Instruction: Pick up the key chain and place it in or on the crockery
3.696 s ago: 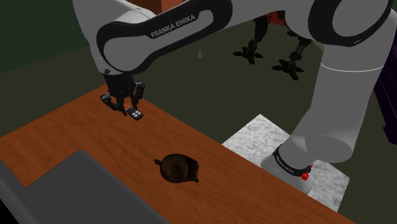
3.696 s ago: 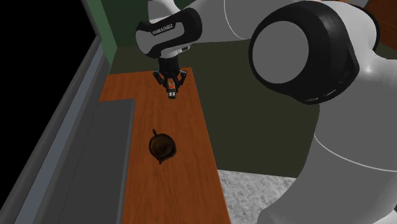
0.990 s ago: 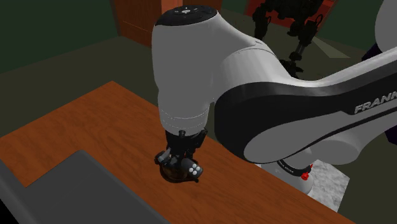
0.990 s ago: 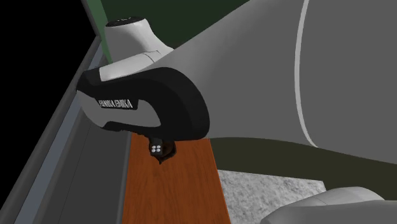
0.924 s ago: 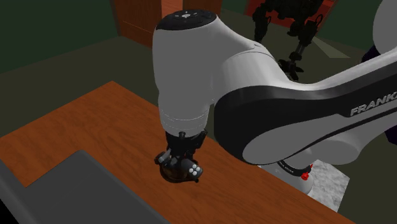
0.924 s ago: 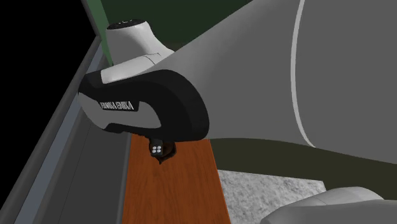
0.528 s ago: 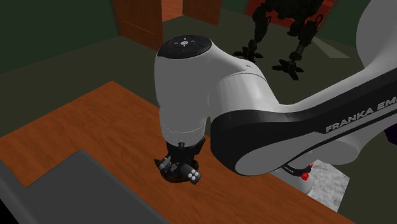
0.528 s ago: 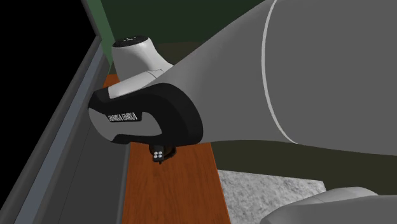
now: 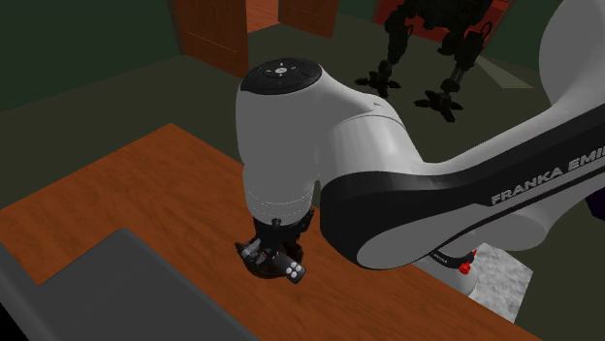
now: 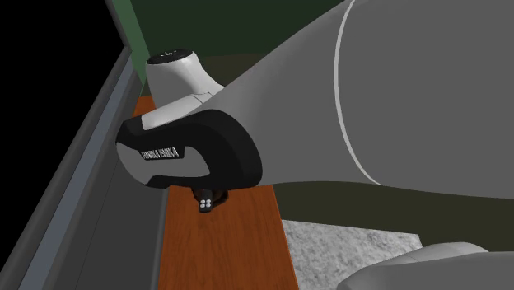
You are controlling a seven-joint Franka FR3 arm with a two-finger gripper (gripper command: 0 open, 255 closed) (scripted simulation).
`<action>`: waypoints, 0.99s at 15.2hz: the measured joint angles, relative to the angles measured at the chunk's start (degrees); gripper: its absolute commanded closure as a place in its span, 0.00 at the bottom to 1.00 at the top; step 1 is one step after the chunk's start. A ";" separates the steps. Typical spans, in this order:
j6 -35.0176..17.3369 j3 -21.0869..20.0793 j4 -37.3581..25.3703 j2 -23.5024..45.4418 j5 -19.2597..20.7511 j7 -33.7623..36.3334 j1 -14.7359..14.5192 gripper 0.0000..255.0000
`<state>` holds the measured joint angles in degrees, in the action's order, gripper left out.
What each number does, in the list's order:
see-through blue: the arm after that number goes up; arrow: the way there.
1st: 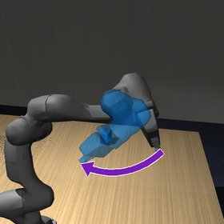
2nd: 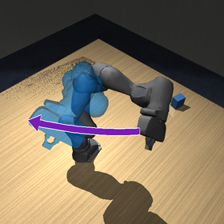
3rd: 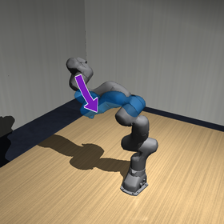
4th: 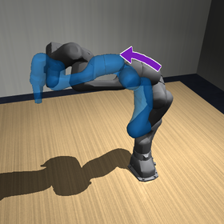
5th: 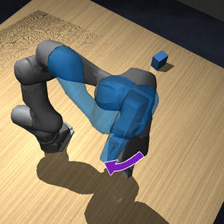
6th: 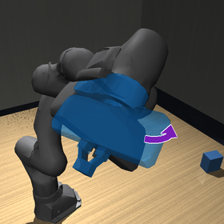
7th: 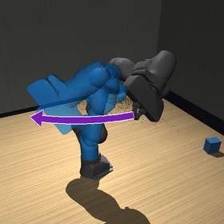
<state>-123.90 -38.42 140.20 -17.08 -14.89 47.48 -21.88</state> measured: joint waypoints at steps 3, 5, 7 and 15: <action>0.00 0.00 0.00 0.00 0.00 0.00 0.00 0.00; 0.00 0.00 0.00 0.00 0.00 0.00 0.00 0.00; 2.80 0.82 -1.38 -1.61 -0.39 -0.45 -0.20 0.00; 8.09 2.13 -4.74 -3.58 -0.44 -0.85 -0.25 0.00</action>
<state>-115.80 -36.30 135.46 -20.66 -15.33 46.63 -22.14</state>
